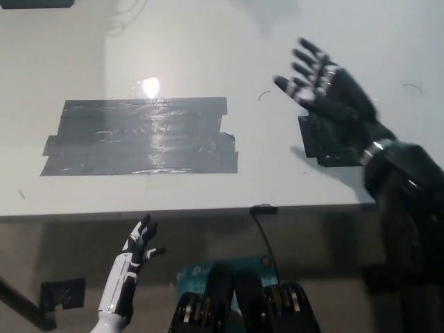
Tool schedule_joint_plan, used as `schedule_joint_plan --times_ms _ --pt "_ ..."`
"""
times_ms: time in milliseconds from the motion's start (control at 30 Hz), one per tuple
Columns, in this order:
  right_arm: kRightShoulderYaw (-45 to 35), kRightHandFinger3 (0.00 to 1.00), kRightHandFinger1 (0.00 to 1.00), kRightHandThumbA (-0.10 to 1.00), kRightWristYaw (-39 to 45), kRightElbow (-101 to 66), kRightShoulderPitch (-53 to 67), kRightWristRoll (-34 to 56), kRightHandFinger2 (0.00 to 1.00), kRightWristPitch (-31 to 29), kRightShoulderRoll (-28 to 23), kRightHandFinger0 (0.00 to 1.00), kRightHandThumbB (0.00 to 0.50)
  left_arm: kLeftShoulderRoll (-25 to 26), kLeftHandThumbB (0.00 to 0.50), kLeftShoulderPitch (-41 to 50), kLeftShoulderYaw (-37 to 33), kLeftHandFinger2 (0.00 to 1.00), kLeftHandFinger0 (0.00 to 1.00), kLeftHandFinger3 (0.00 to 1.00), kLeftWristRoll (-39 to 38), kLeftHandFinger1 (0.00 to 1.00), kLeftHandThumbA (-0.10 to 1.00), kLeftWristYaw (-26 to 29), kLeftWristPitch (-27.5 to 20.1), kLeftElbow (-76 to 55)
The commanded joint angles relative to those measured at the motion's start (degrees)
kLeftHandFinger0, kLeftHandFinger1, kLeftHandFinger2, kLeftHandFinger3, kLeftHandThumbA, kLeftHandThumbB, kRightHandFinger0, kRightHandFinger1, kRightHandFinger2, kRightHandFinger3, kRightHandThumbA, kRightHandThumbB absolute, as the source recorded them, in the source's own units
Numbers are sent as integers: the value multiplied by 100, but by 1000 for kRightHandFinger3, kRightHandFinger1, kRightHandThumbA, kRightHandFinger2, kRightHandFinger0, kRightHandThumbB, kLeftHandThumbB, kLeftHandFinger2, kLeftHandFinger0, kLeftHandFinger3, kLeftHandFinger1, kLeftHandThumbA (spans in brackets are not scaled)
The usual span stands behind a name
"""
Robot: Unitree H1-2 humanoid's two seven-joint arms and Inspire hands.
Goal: A spray bottle is kept on the black marked spot on the table infront of the robot and the robot extends its right arm to pick it up and hands it to a person
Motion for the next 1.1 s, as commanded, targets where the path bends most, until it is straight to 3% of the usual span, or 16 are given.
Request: schedule_joint_plan --times_ms 0,33,100,133,233,333,367,400,567,700,933,1067 --pt "-104 1000 1000 851 220 -2696 1139 -13 1000 -412 -616 1000 453 32 280 -40 -34 1000 830 1000 -56 1000 1000 -82 -143 -87" --pt "-137 1000 1000 843 231 -2933 1377 36 1000 -478 -660 1000 436 31 283 -18 -36 1000 844 1000 -63 1000 1000 -85 -138 -87" --pt "-177 1000 1000 849 248 -3305 1876 30 1000 -647 -726 1000 467 37 291 11 -37 1000 937 1000 -79 1000 1000 -96 -129 -91" --pt "-169 1000 1000 884 264 -3446 2236 -73 1000 -916 -776 1000 460 45 295 20 -35 1000 1000 1000 -106 1000 1000 -114 -127 -89" --pt "-91 1000 1000 947 246 -3438 2879 -349 1000 -1514 -770 1000 436 67 304 77 -25 1000 1000 1000 -80 1000 1000 -101 -125 -112" --pt "-34 1000 1000 966 188 -3265 3244 -369 1000 -1758 -675 1000 447 82 319 118 -17 1000 1000 1000 -64 1000 1000 -93 -113 -153" --pt "34 1000 1000 1000 171 -3084 3484 -509 1000 -2046 -666 1000 396 93 331 140 -20 1000 1000 1000 -82 1000 1000 -112 -107 -168" --pt "76 1000 1000 1000 161 -2948 3616 -599 1000 -2213 -663 1000 381 105 336 146 -26 1000 1000 1000 -68 1000 1000 -116 -123 -172" --pt "215 1000 1000 1000 153 -2136 4258 -569 1000 -2813 -407 1000 349 159 353 338 -100 1000 1000 1000 63 1000 1000 -137 -211 -182" --pt "334 1000 1000 1000 106 -1667 4366 -686 1000 -2904 -369 1000 388 182 346 465 -129 1000 1000 1000 143 1000 1000 -129 -256 -208" --pt "438 1000 1000 1000 141 -1230 4361 -656 1000 -3102 -381 1000 415 187 359 497 -120 1000 1000 1000 -32 1000 1000 -174 -249 -168" --pt "530 1000 1000 1000 151 -1077 4398 -692 1000 -3276 -367 1000 403 219 383 607 -82 1000 1000 1000 -39 1000 1000 -148 -137 -224"
